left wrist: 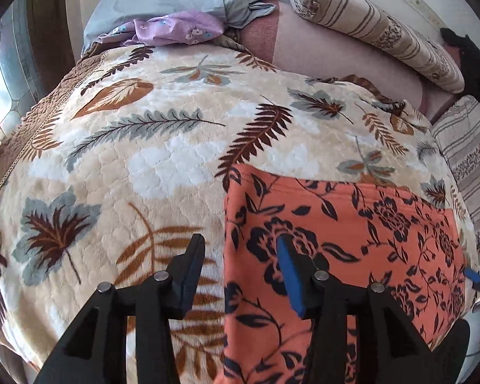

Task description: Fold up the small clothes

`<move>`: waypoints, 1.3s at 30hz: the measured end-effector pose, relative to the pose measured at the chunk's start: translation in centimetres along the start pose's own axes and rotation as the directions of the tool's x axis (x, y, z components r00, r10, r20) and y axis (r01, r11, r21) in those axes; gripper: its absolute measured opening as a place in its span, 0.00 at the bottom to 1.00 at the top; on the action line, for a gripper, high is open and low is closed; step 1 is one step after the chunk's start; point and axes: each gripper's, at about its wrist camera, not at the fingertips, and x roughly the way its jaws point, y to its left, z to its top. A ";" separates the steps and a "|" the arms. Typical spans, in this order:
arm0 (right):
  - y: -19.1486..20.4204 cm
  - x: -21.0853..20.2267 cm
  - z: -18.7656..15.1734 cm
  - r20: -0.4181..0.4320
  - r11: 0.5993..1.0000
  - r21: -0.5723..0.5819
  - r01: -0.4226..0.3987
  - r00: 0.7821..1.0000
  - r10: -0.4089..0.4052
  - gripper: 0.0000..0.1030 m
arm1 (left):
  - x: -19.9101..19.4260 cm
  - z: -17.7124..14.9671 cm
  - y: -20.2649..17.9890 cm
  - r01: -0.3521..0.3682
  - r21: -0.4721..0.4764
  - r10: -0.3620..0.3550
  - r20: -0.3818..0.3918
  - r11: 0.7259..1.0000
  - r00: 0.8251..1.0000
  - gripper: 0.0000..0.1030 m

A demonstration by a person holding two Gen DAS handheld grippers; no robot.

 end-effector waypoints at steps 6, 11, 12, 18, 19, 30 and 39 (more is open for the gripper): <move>-5.7 2.5 3.7 0.046 0.967 0.247 0.059 0.996 -0.072 0.74 | 1.6 -6.8 -3.8 0.009 0.085 0.002 -0.123 0.996 0.992 0.72; -1.4 1.5 4.8 0.083 0.998 0.051 0.041 0.995 -0.045 0.79 | 1.6 -8.3 -5.0 -0.096 0.147 0.110 -0.092 0.985 0.990 0.72; -1.8 2.1 5.1 0.068 0.990 0.046 0.133 0.988 -0.136 0.82 | 1.7 -8.1 -5.1 -0.099 0.144 0.114 -0.096 0.985 0.989 0.72; -1.0 -1.8 1.6 0.140 0.989 0.132 0.064 0.987 -0.082 0.81 | 0.3 -7.7 -5.0 -0.101 0.115 0.109 -0.067 0.988 0.992 0.72; -0.3 -2.8 0.0 0.149 0.991 0.127 0.038 0.987 -0.057 0.82 | 0.2 -7.7 -5.1 -0.104 0.123 0.112 -0.064 0.987 0.992 0.72; -4.0 -2.8 -13.5 0.073 0.947 0.322 0.018 0.996 -0.043 0.83 | -0.8 -8.0 -7.8 -0.053 0.156 0.061 -0.046 0.986 0.997 0.72; -7.3 -2.4 -11.3 0.216 0.880 0.473 -0.043 0.974 -0.068 0.82 | -1.2 -7.7 -9.9 -0.021 0.152 0.026 -0.031 0.988 0.999 0.72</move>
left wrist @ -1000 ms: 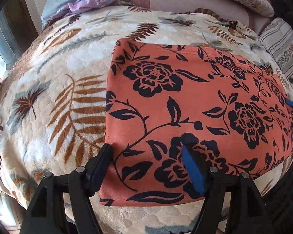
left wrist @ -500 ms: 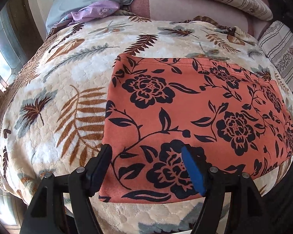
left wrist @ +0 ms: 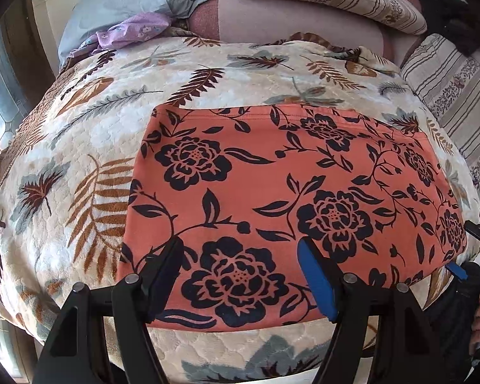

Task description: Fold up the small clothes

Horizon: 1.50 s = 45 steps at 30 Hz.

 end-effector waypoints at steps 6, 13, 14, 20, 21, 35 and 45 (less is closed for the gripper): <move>1.3 0.0 2.1 0.033 0.999 -0.042 0.021 0.999 -0.020 0.56 | 0.2 1.1 -2.1 0.012 0.015 -0.012 0.017 1.000 1.000 0.72; 2.0 1.0 2.2 0.046 0.998 -0.063 0.011 0.999 -0.008 0.74 | 1.7 2.3 -4.6 0.049 0.013 -0.050 0.065 0.999 0.997 0.72; 2.1 1.3 2.3 0.045 0.997 -0.077 0.018 0.999 -0.015 0.74 | 3.2 2.1 -5.0 0.033 0.026 -0.034 0.033 0.999 0.999 0.72; 7.3 1.0 2.1 0.087 0.938 -0.304 0.166 0.985 -0.147 0.15 | 5.7 1.9 -5.9 0.000 0.081 0.002 -0.024 0.997 1.000 0.73; 9.5 0.5 1.4 0.119 0.912 -0.369 0.180 0.982 -0.146 0.15 | 5.5 2.0 -5.3 0.040 0.052 -0.039 -0.024 0.998 0.999 0.73; 25.2 10.8 -20.7 0.019 0.379 -0.923 0.073 0.989 -0.145 0.13 | 1.7 1.5 11.5 0.562 -0.441 -0.525 0.216 0.699 0.823 0.74; 20.5 15.4 -21.6 -0.057 0.389 -0.920 0.053 0.962 -0.267 0.12 | 8.4 5.2 10.2 0.648 -0.565 -0.736 0.102 0.511 0.669 0.75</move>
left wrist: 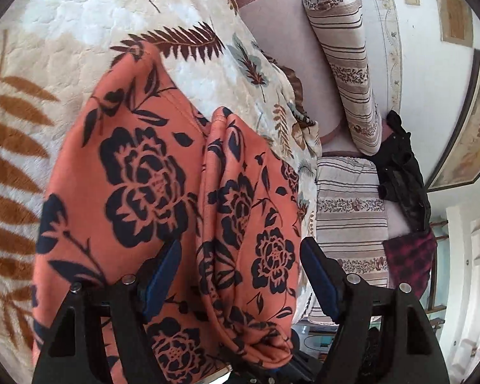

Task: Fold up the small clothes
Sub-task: 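Grasp the dress edge with the left tool while the right tool pinches the dress beside it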

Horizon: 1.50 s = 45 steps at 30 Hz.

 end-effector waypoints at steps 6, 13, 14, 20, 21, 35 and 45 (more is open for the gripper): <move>0.1 -0.8 0.6 0.028 1.000 0.012 -0.028 0.999 0.027 0.12 | 3.1 2.0 -0.9 -0.017 -0.041 0.015 -0.053 0.999 0.998 0.76; 0.1 -2.1 0.5 0.061 0.998 0.033 -0.058 0.997 0.056 0.12 | 4.4 1.9 -1.1 -0.034 -0.051 0.030 -0.078 0.998 0.997 0.76; 0.2 -2.1 0.6 0.065 0.998 0.030 -0.061 0.996 0.059 0.12 | 4.3 1.8 -1.1 -0.035 -0.043 0.031 -0.084 0.998 0.996 0.75; 0.7 -2.1 0.3 0.063 0.998 0.021 -0.062 0.996 0.060 0.13 | 4.0 2.3 -2.9 -0.081 0.085 0.086 -0.062 0.993 0.994 0.14; 0.9 -2.3 0.4 0.065 0.998 0.021 -0.065 0.996 0.063 0.12 | 3.4 2.3 -3.6 -0.088 0.122 0.093 -0.041 0.989 0.995 0.13; 6.5 4.0 1.0 -0.079 0.989 -0.045 -0.140 0.987 0.137 0.12 | -1.1 4.3 2.5 -0.260 0.166 0.264 -0.002 0.951 0.965 0.13; 8.3 -0.2 2.3 0.009 0.981 -0.084 -0.173 0.985 0.175 0.13 | -6.0 2.6 -3.3 -0.208 0.350 0.169 0.140 0.913 0.976 0.13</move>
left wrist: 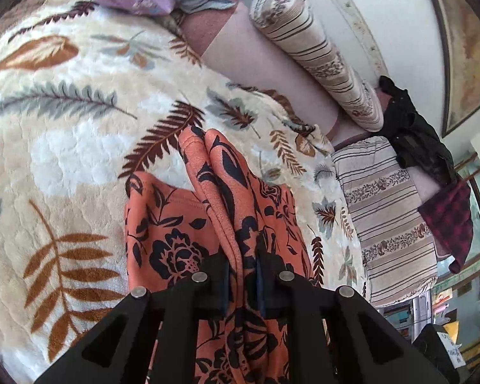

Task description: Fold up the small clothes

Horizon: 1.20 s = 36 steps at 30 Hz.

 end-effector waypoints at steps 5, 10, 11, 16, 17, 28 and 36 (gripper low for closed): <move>0.3 4.4 -1.5 -0.104 1.000 0.005 0.000 0.995 0.001 0.12 | 2.9 -1.7 6.2 -0.088 -0.127 0.074 -0.109 0.988 0.991 0.13; 0.2 5.6 -1.9 -0.127 1.000 0.015 0.008 0.992 -0.006 0.13 | 2.6 -1.9 6.9 -0.039 -0.155 0.025 -0.090 0.987 0.996 0.13; 0.5 5.1 -1.9 -0.117 1.000 0.011 0.008 0.993 -0.007 0.13 | 2.4 -1.6 6.1 -0.045 -0.124 0.035 -0.084 0.991 0.996 0.13; 1.9 4.2 -1.4 -0.077 1.000 -0.027 0.016 0.997 -0.018 0.13 | 2.3 -0.5 4.9 -0.041 -0.059 0.037 -0.070 0.997 0.997 0.13; 2.3 4.6 -1.6 -0.085 0.999 -0.043 0.022 0.996 -0.025 0.13 | 2.9 -0.5 5.7 -0.055 -0.075 0.048 -0.093 0.996 0.995 0.13; 2.1 6.6 -3.2 -0.138 0.996 -0.084 0.034 0.989 -0.046 0.13 | 2.5 -1.7 7.5 -0.046 -0.170 0.025 -0.124 0.984 0.992 0.18; 1.3 6.7 -3.8 -0.131 0.997 -0.071 -0.003 0.991 -0.007 0.14 | -1.9 -3.9 6.1 -0.090 -0.165 0.079 -0.074 0.982 0.994 0.28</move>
